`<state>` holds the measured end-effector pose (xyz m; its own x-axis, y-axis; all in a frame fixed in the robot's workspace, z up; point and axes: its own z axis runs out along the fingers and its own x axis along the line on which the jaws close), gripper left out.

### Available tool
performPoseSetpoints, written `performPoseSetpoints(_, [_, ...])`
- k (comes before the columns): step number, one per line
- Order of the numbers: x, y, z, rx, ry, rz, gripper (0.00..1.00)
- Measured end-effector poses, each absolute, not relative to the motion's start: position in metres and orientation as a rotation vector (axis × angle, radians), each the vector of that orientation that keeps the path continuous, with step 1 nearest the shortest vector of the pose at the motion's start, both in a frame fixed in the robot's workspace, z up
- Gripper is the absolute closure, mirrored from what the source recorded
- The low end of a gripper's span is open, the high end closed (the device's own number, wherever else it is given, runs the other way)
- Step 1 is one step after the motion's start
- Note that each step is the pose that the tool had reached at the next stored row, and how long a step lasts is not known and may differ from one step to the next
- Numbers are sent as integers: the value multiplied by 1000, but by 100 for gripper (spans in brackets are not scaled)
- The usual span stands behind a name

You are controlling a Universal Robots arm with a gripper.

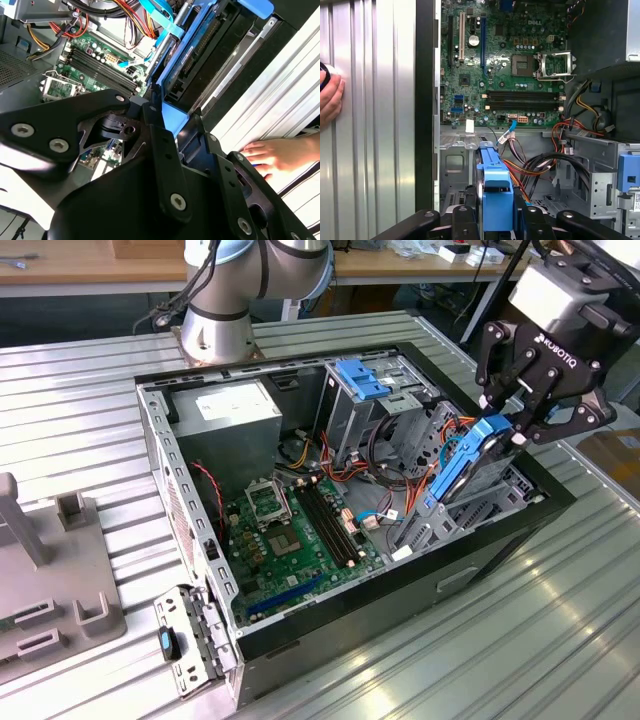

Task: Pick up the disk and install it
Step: 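Insert the disk into the insertion slot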

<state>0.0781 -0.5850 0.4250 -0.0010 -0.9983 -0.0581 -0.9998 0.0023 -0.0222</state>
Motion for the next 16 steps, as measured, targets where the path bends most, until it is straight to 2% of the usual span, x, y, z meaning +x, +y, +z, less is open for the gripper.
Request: performPoseSetpoints(16, [80,-585,424,-2182,2180,39,64])
